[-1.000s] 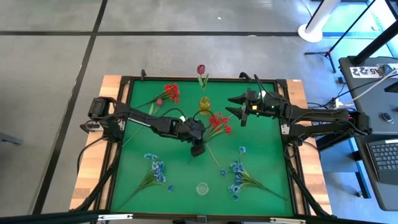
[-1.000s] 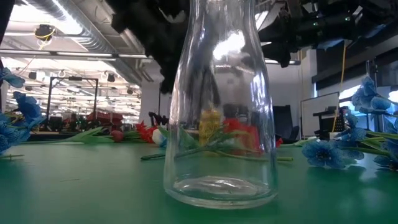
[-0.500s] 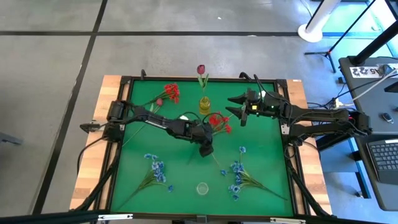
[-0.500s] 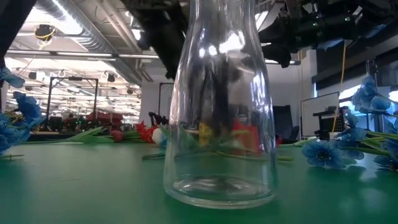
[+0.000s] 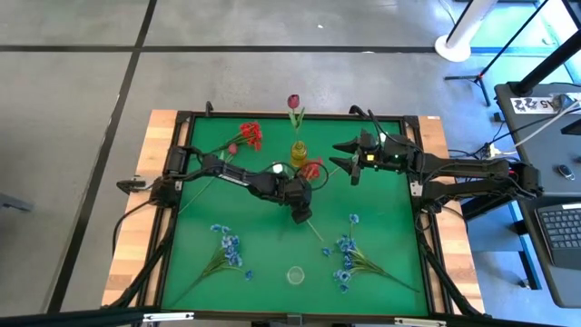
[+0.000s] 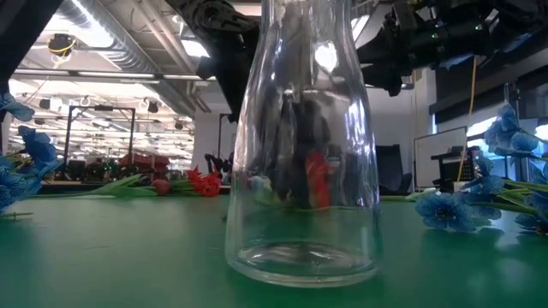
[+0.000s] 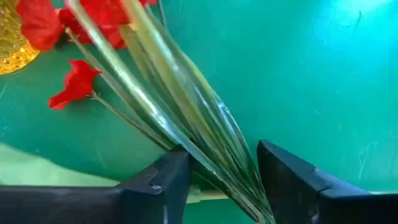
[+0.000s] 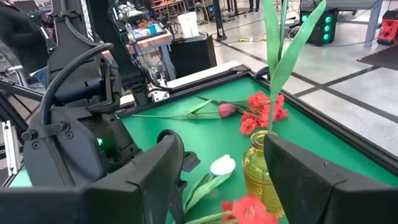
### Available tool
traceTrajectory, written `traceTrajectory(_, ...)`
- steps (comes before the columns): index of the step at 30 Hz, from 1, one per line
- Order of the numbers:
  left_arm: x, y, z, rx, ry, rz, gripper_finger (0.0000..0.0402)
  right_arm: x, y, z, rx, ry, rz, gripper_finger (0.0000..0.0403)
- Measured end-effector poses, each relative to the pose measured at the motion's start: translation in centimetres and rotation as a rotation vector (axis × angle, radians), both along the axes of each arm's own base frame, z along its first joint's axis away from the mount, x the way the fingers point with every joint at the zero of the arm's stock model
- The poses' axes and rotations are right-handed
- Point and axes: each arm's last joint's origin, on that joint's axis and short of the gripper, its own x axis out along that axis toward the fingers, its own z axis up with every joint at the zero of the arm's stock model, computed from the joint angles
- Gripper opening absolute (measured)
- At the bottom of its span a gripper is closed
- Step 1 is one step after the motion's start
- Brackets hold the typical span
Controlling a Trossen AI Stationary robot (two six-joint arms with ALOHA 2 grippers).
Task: Sort flowers into vase by color
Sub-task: Put the bottom red flowers into the yellow vase
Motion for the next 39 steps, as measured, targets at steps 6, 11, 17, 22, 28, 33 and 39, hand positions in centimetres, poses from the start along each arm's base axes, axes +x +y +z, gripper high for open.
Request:
traceTrajectory(6, -0.1, -0.2, 0.3, -0.043, 0.002, -0.022, 0.0083, 0.0, 0.0, -0.1, 0.002, 0.010, -0.004, 0.0237)
traceTrajectory(11, -0.4, -0.6, 1.6, -0.045, -0.017, -0.038, 0.0011, 0.0, 0.0, -0.1, 0.003, 0.014, -0.004, 0.0237)
traceTrajectory(17, -1.8, -0.6, 6.5, 0.013, -0.088, -0.049, 0.0007, -0.2, 0.0, 0.1, -0.004, 0.000, -0.004, 0.0237)
traceTrajectory(22, -4.0, -1.1, 12.0, 0.150, -0.193, -0.052, 0.0005, -0.8, 0.2, 1.0, -0.026, -0.045, -0.003, 0.0237)
traceTrajectory(28, -6.7, -1.8, 16.9, 0.277, -0.317, -0.063, 0.0005, -2.0, 0.6, 2.4, -0.063, -0.108, -0.002, 0.0237)
traceTrajectory(33, -9.0, -2.2, 18.8, 0.349, -0.529, -0.096, 0.0004, -2.5, 0.7, 2.5, -0.075, -0.096, 0.001, 0.0237)
traceTrajectory(39, -12.2, -1.7, 17.4, 0.346, -0.838, -0.175, 0.0004, -2.4, 0.7, 2.2, -0.076, -0.072, 0.003, 0.0237)
